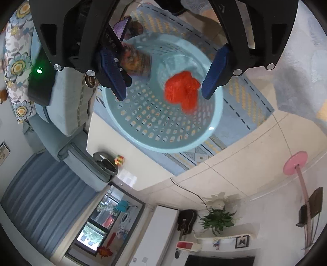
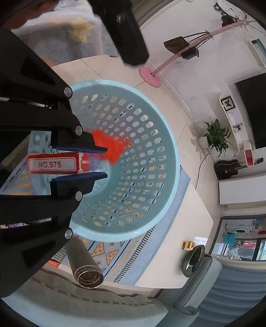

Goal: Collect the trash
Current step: 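Carry the bags and box over the blue basket and open both tools, then grasp the panda snack bag with the left tool while the right tool grasps the red-white cup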

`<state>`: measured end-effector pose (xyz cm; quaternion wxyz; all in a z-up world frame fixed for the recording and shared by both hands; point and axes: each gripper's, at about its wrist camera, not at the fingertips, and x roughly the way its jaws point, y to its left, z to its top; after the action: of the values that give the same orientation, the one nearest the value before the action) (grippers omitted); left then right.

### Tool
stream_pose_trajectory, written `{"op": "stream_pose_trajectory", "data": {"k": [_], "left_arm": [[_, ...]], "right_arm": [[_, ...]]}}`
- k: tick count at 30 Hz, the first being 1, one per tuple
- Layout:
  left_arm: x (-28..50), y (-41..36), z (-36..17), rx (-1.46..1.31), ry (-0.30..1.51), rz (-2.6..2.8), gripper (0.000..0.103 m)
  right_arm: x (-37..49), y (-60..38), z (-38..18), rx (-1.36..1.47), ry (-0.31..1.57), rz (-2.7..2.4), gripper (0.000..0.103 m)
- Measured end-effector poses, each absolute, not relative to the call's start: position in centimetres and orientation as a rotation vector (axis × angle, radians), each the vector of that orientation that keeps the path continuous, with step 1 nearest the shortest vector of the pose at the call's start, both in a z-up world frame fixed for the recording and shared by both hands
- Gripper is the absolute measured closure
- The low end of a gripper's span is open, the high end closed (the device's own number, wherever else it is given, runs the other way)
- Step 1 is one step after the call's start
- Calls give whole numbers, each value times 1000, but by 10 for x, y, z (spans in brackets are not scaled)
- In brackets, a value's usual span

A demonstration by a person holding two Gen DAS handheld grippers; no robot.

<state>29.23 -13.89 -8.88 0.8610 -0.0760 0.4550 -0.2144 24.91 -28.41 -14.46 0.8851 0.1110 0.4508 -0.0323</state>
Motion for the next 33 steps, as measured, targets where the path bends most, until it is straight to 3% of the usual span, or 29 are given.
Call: {"op": "stream_pose_trajectory", "data": {"k": [2,5,6,11,23,33], "left_arm": [[284,-128,-81,-164,924,-424,28],[272,-110,-68,-196,887,-395,28],[268,-103,-64,-203,878,-385,28],[237,-68,-43,-206,829,-322,28],[185,-25,-24,-233,793,-256,28],[157,7,-24,-238,774,-220,28]], "right_arm": [[253,-278,-145,219,933,-78,72],[258,-266,-144,191,894,-110,37],[260,-260,-142,171,872,-136,31],[275,-226,-144,79,770,-234,27],[329,-169,-187,-212,743,-389,27],[306,-164,-180,-67,790,-323,27]]}}
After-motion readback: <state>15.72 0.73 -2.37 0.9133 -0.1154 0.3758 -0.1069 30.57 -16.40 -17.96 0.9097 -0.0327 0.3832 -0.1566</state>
